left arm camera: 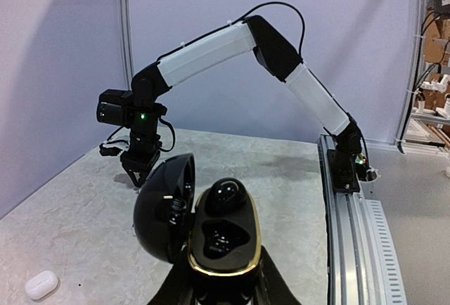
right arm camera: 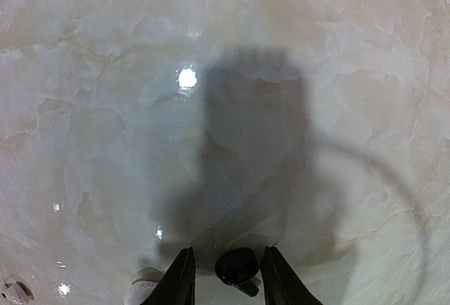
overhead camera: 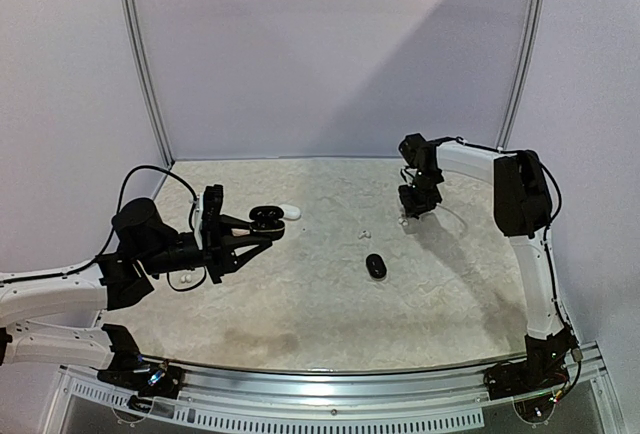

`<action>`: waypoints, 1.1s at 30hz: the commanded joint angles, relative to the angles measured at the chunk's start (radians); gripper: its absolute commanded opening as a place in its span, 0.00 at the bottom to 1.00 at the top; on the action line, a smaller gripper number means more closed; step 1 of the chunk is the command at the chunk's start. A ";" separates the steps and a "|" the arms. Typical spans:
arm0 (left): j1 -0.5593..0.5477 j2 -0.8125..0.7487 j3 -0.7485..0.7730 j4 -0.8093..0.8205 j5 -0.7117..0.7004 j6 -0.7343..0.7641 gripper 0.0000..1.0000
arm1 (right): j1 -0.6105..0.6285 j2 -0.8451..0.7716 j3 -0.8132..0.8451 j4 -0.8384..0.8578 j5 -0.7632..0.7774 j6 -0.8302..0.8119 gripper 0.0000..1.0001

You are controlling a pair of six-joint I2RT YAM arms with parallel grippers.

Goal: Insert the wireless bluetooth earbuds into the charging case

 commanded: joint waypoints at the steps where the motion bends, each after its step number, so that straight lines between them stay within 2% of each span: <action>1: 0.012 -0.007 -0.005 -0.003 0.013 0.012 0.00 | -0.033 0.061 -0.022 -0.014 -0.018 0.003 0.34; 12: 0.012 -0.004 -0.003 -0.004 0.018 0.022 0.00 | -0.045 0.073 -0.023 -0.006 -0.080 -0.017 0.28; 25: 0.011 -0.004 -0.002 0.001 -0.005 0.028 0.00 | -0.044 0.062 -0.024 -0.008 -0.097 -0.007 0.09; 29: 0.005 -0.004 -0.007 0.025 -0.078 0.044 0.00 | -0.045 -0.004 -0.048 0.026 -0.160 0.009 0.05; 33: -0.003 0.004 -0.007 0.049 -0.163 0.088 0.00 | -0.043 -0.141 -0.121 0.152 -0.254 0.038 0.00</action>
